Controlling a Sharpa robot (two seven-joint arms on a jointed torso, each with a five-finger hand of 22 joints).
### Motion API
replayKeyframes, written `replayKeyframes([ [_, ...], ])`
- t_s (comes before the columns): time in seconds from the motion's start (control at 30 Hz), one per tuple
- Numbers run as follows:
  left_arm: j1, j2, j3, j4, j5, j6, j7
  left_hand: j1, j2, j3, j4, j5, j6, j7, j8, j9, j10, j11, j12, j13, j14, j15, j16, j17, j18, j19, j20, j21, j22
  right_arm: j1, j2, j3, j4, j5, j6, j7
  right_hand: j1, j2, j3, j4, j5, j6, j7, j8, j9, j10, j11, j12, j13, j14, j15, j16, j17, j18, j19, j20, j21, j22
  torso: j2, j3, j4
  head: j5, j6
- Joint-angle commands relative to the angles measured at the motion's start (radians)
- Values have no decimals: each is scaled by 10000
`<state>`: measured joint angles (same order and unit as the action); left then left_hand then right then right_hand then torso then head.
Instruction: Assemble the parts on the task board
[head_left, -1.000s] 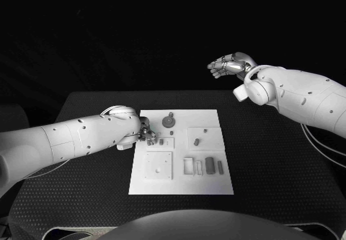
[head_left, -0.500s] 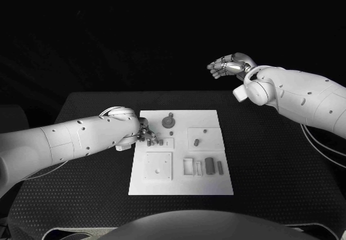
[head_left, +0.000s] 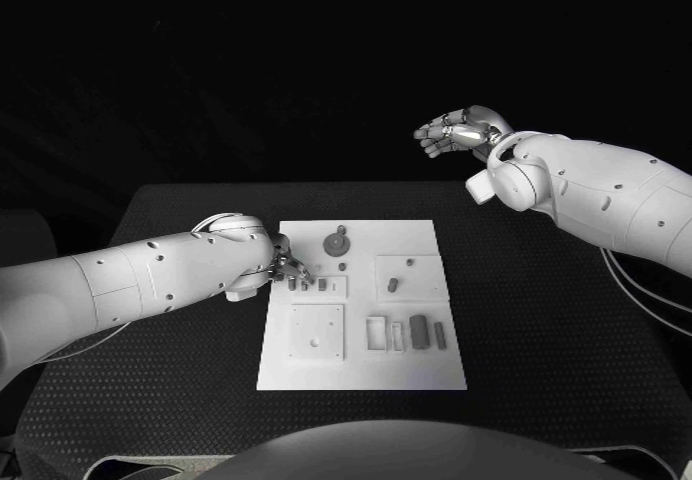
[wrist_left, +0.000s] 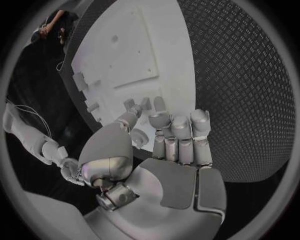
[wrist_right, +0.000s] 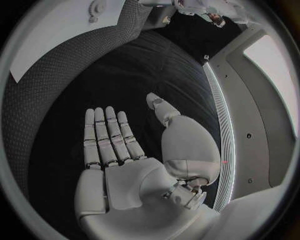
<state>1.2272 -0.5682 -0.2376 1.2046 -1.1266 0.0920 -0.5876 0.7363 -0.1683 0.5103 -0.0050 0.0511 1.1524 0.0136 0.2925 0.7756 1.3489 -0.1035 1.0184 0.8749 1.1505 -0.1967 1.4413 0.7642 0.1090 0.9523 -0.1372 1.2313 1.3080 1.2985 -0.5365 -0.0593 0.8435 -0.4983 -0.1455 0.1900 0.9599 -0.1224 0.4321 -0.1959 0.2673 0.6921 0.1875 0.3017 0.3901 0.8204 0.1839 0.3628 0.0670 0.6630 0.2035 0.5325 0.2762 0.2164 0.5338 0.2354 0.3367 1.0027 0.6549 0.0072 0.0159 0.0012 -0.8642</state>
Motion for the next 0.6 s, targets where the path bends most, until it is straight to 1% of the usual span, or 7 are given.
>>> replayKeyframes([
  [0.03,1,-63,6,37,15,-516,155,-2,-205,134,239,-21,-130,22,-65,26,-65,75,55,-20,-76,-44,5,-21,195,-50,-1334,-16,-8,-11,-8,4,6,4,99,68,75,9,1,58,12,-64,204,49,-10,69,-8,-35,9,-34,34,-68,-12,-121,17,-41,-68,10,-4,2,0,-5,6],
  [0.13,8,-180,10,189,371,-1044,181,76,-235,249,409,-25,-484,163,-228,14,-388,210,-106,-88,-349,89,-172,-102,152,-269,-1271,-146,-44,-16,-21,4,11,4,104,70,75,9,1,59,12,-64,204,49,-11,69,-7,-36,9,-34,35,-68,-12,-121,17,-41,-69,11,-8,7,-5,-18,23],
  [0.2,27,-275,16,320,829,-1557,329,198,316,227,359,-3,-633,241,-275,40,-616,295,-237,-151,-541,174,-310,-176,90,-449,-1205,-250,-69,-23,-53,4,19,4,104,67,76,10,1,60,13,-65,204,49,-11,69,-7,-37,9,-35,35,-68,-12,-121,17,-41,-70,11,-8,5,-9,-45,35],
  [0.3,90,-385,68,463,1057,-2174,546,444,552,27,21,3,-878,372,-358,71,-1028,421,-519,-316,-899,325,-598,-354,-45,-838,-1069,-532,-147,-26,-62,4,13,4,95,67,77,10,1,60,13,-65,204,49,-12,69,-7,-38,9,-35,34,-68,-12,-121,18,-41,-72,12,-4,2,-1,-46,66],
  [0.37,146,-469,97,538,1175,-2572,745,540,445,-42,-111,-5,-1148,471,-481,57,-1414,538,-835,-503,-1226,442,-896,-540,-137,-1120,-977,-815,-253,-33,-78,4,19,4,96,68,78,11,2,60,13,-65,205,49,-12,70,-7,-38,9,-35,34,-68,-12,-121,18,-41,-73,13,-4,10,-5,-61,91],
  [0.47,186,-545,342,535,1750,-3256,1441,731,274,-19,-249,-1,-1443,621,-595,59,-1746,685,-1293,-804,-1545,627,-1307,-810,-299,-1425,-830,-1235,-445,-37,-86,4,18,4,99,65,79,10,2,60,14,-65,205,49,-12,70,-7,-39,10,-35,33,-69,-13,-121,18,-42,-75,14,-2,5,-10,-95,132],
  [0.6,230,-540,365,451,2663,-4420,3189,1398,220,192,-784,15,-1977,949,-758,83,-2838,1095,-2832,-1884,-2581,1374,-2522,-1581,-686,-2389,-238,-2304,-865,-40,-116,4,18,4,89,62,81,10,2,60,14,-65,205,50,-13,71,-7,-41,10,-35,32,-69,-13,-121,18,-42,-78,15,-4,12,9,-100,167],
])
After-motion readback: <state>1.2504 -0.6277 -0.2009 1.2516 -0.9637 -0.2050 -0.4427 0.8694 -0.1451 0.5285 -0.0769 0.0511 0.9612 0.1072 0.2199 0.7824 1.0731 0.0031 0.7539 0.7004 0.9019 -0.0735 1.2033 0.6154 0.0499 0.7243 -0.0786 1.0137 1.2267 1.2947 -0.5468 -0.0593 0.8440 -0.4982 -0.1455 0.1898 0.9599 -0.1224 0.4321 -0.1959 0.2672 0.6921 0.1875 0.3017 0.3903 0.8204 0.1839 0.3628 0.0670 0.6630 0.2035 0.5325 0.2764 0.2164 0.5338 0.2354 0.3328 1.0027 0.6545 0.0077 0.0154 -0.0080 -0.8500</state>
